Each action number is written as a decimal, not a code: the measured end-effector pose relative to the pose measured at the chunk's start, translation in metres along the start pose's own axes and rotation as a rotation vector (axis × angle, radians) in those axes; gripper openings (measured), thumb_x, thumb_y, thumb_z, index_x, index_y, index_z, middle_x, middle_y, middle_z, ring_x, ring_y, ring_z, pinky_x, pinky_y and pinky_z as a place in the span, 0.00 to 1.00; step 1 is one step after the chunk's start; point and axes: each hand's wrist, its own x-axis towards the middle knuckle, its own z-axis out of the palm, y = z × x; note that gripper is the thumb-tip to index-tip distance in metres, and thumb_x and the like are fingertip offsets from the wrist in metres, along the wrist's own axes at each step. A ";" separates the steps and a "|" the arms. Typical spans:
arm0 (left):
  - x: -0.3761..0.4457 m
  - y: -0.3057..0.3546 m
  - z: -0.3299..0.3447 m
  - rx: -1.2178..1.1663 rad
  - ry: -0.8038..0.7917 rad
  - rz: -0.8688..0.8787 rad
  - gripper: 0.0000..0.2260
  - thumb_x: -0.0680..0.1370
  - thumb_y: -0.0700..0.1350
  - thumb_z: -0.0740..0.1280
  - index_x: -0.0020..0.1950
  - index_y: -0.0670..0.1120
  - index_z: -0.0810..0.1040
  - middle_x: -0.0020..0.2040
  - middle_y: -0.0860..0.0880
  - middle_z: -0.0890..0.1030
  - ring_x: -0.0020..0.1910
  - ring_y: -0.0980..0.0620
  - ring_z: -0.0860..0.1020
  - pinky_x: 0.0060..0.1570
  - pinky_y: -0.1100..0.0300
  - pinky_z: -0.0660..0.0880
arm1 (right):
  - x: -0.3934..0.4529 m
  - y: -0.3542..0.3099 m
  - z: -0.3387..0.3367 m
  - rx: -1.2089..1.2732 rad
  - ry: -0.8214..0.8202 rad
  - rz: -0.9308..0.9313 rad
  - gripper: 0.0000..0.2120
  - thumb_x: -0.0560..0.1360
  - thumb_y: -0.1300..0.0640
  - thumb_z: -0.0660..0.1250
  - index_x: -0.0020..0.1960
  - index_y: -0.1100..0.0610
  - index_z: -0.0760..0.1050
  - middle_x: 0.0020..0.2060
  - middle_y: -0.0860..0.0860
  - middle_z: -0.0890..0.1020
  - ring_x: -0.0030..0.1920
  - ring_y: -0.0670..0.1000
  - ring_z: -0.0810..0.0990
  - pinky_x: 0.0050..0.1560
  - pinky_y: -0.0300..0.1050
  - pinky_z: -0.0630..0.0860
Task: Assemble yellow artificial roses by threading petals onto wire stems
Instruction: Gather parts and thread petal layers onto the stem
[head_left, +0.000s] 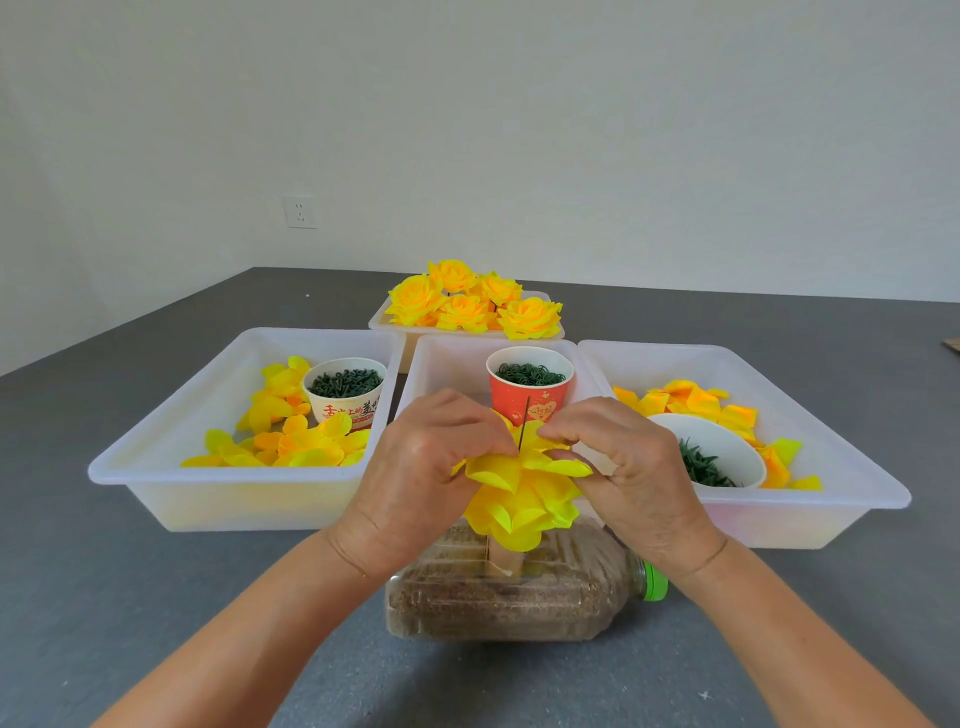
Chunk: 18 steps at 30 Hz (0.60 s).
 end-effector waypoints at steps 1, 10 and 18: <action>0.000 0.000 0.000 0.007 -0.004 0.006 0.05 0.67 0.35 0.72 0.41 0.42 0.84 0.42 0.48 0.83 0.42 0.47 0.79 0.42 0.53 0.77 | 0.000 0.000 -0.001 -0.011 -0.004 -0.007 0.09 0.65 0.66 0.73 0.46 0.62 0.82 0.43 0.55 0.82 0.43 0.55 0.81 0.43 0.53 0.78; -0.001 -0.002 -0.002 0.045 -0.031 0.051 0.05 0.68 0.35 0.72 0.42 0.42 0.84 0.42 0.49 0.83 0.41 0.48 0.78 0.42 0.54 0.74 | -0.001 0.001 -0.011 -0.052 -0.118 -0.080 0.17 0.63 0.73 0.72 0.49 0.59 0.83 0.47 0.52 0.82 0.48 0.49 0.75 0.47 0.45 0.73; -0.001 -0.003 -0.004 0.062 -0.042 0.045 0.05 0.70 0.39 0.69 0.42 0.42 0.84 0.43 0.50 0.83 0.42 0.49 0.78 0.44 0.54 0.72 | -0.001 -0.003 -0.016 -0.103 -0.148 -0.105 0.16 0.63 0.71 0.72 0.47 0.57 0.84 0.48 0.52 0.82 0.49 0.54 0.77 0.45 0.54 0.75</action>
